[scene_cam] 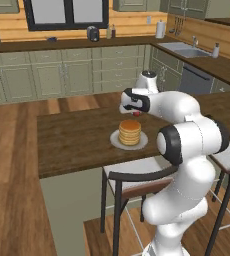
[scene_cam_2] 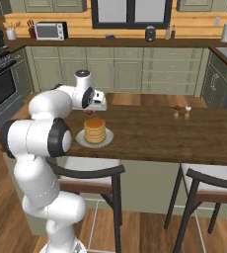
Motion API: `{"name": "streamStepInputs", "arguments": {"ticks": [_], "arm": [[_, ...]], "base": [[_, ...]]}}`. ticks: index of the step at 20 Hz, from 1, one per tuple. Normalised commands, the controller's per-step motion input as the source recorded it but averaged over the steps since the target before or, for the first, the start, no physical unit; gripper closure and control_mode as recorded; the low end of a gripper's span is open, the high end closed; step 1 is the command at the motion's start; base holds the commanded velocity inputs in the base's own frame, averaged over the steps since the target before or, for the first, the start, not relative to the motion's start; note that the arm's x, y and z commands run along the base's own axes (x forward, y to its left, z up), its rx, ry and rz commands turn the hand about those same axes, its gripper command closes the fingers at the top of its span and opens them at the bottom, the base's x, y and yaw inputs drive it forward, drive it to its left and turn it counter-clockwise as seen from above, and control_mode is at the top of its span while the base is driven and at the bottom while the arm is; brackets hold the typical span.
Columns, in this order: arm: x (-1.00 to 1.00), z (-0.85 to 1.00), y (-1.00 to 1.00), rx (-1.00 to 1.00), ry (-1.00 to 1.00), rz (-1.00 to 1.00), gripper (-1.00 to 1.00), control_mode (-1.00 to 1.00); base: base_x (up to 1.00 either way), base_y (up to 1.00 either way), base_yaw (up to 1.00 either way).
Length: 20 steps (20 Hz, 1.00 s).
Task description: Take the strawberry from the fridge and place it on top of the pancake, located on the dining counter.
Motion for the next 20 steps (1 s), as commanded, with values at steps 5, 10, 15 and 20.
{"name": "streamStepInputs", "arguments": {"ticks": [5, 10, 15, 20], "arm": [[0.72, -0.40, 0.00, -0.04, 0.06, 0.00, 1.00, -1.00], [0.15, -0.51, 0.00, -0.03, 0.05, 0.00, 1.00, -1.00], [-0.31, -0.09, 0.00, 0.00, 0.00, 0.00, 1.00, -1.00], [-0.31, -0.15, 0.00, 0.00, 0.03, 0.00, 1.00, -1.00]], "base": [[0.00, 0.00, 0.00], [0.00, 0.00, 0.00], [0.00, 0.00, 0.00], [0.00, 0.00, 0.00]]}}
